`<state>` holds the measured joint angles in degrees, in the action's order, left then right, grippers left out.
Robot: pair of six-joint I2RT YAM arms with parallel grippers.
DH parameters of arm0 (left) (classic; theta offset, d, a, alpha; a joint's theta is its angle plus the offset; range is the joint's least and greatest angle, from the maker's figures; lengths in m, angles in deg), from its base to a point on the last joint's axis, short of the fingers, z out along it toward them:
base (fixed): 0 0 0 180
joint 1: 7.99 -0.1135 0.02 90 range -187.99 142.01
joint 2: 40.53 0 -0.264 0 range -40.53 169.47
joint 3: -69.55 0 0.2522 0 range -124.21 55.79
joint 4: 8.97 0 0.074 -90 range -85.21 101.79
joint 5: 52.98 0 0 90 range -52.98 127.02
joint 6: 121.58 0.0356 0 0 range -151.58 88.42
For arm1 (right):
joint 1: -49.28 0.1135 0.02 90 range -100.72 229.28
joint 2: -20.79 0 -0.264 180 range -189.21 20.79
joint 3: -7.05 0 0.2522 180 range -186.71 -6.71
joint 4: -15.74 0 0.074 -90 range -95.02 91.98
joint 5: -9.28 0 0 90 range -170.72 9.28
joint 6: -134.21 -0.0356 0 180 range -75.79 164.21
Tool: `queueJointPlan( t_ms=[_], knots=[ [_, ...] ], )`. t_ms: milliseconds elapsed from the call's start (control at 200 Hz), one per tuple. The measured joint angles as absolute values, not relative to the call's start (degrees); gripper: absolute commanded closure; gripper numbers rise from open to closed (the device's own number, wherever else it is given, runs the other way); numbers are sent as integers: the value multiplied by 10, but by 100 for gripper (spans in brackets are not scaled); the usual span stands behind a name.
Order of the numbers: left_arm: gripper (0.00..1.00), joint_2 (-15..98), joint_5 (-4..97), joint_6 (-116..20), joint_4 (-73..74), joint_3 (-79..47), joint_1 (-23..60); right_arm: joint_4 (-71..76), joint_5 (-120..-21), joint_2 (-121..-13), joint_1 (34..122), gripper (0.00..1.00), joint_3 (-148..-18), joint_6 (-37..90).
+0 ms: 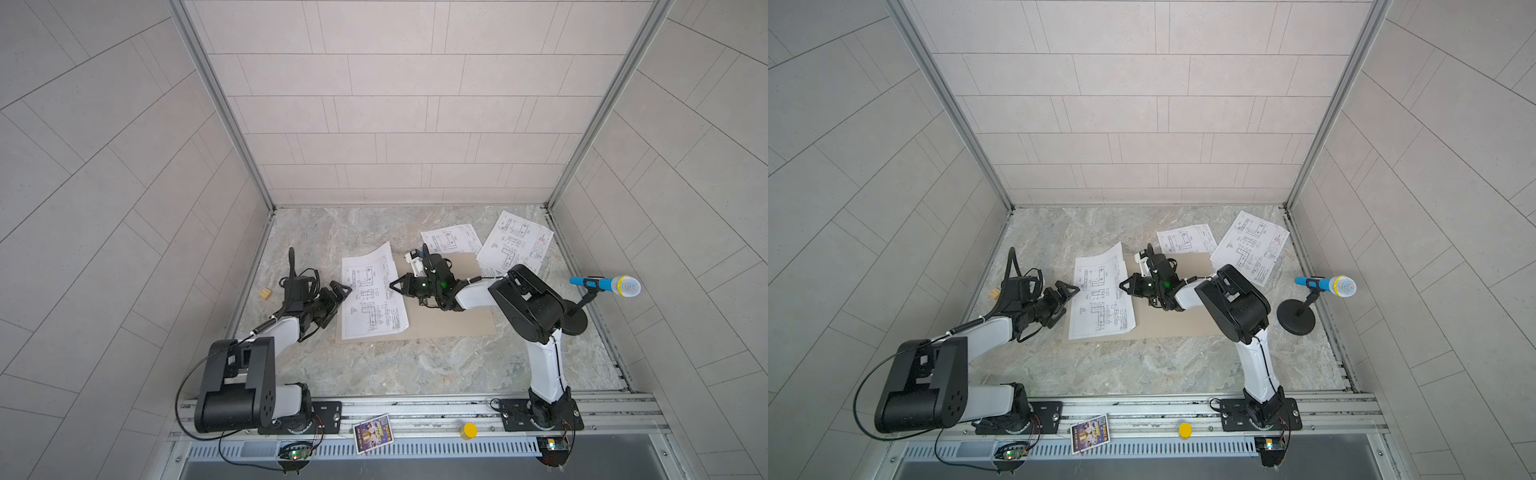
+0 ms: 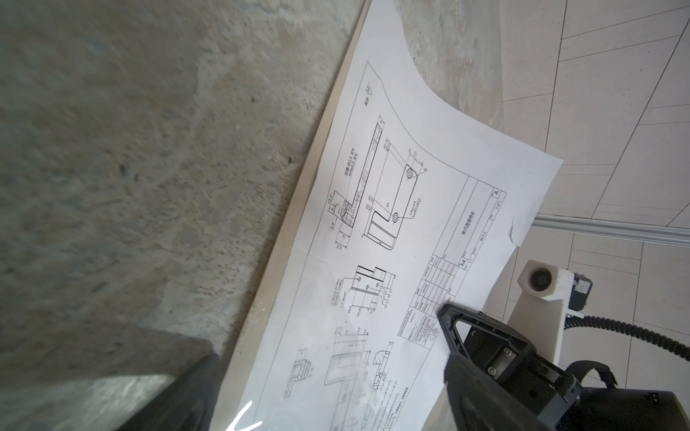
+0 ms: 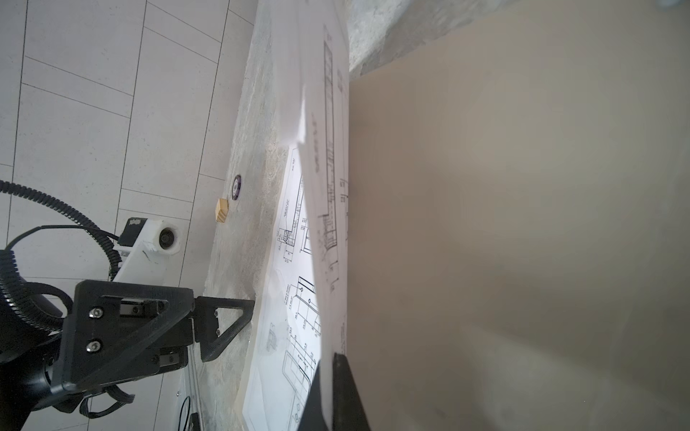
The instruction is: Put the files into the folder
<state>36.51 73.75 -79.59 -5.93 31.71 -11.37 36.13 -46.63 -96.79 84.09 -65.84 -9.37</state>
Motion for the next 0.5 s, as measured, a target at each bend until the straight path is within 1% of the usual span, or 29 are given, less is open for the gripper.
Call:
queueJointPlan(
  t_ms=[295, 495],
  knots=[
    [0, 365, 739, -796, -59, 317, -114, 356, -478, -968, 843, 100, -658, -103],
    [0, 365, 739, -796, -59, 317, -114, 326, -496, -968, 843, 100, -653, -98]
  ],
)
